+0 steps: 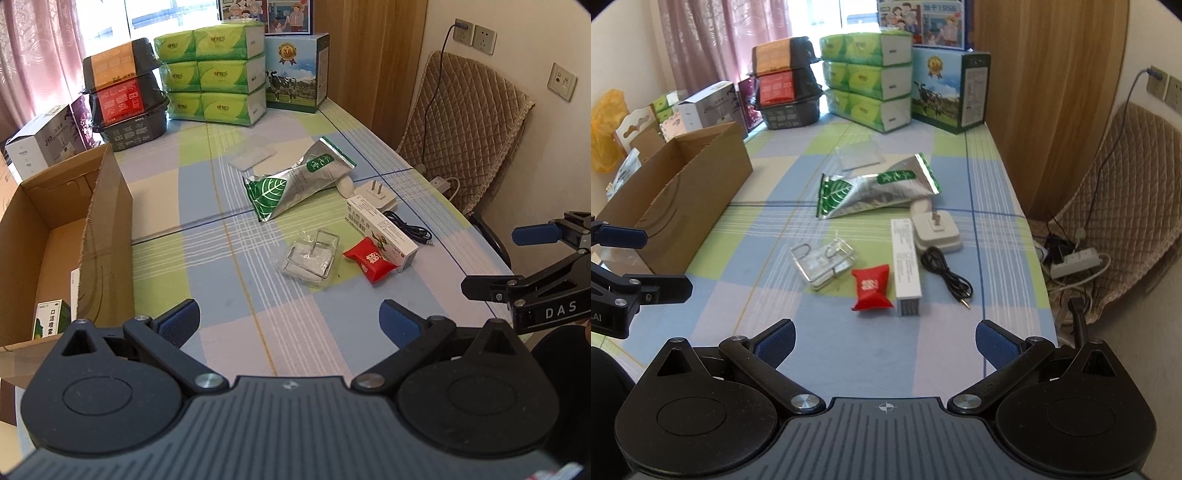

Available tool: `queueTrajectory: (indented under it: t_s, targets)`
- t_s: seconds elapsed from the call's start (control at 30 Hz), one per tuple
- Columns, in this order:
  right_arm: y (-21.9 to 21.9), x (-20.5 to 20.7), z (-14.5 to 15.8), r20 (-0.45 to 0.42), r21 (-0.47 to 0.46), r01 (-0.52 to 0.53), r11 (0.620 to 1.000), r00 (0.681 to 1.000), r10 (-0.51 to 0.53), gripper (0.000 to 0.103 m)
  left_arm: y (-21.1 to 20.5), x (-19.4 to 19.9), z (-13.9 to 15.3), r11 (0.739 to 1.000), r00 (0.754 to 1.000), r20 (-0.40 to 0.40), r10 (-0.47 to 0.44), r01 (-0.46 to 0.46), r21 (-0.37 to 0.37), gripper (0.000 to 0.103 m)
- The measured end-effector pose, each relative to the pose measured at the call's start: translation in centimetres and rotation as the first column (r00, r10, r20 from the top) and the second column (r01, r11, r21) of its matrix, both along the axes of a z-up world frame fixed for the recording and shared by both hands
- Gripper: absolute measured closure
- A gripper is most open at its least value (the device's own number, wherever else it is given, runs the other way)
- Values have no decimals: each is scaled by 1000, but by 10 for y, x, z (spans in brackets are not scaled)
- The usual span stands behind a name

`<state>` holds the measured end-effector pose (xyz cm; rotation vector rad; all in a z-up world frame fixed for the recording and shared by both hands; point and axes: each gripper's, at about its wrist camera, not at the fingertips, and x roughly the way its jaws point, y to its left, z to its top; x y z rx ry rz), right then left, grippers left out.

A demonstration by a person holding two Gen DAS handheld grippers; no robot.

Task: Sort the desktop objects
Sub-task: 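Withdraw both tools from the cardboard box back over the table, then grasp narrow white box with right tool while left tool approaches wire rack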

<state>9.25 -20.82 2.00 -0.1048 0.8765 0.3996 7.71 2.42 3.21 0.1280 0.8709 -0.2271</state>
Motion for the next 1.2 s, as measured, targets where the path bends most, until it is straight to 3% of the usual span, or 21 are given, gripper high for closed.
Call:
queueTrajectory:
  t_s: [0.43,0.73,1.03,1.2]
  targets:
    - [-37,21,-31,-3,69,73,995,997,-73,2,-20,37,-42,997,997,-16,-72,72,9,2]
    - [-25,43,-50,-25,61,62,996,998,-60,3,-19,66,-75,994,995,-12,-103,103,36,4]
    - [-5,79,-71,-51,25,-8,1000,999,9,36,-32,95,-104,981,985,-16,-174,174,80,16]
    - [4,97,-83,-74,15,-29,999,997,30,51,-38,108,-117,975,978,-34,-206,208,78,31]
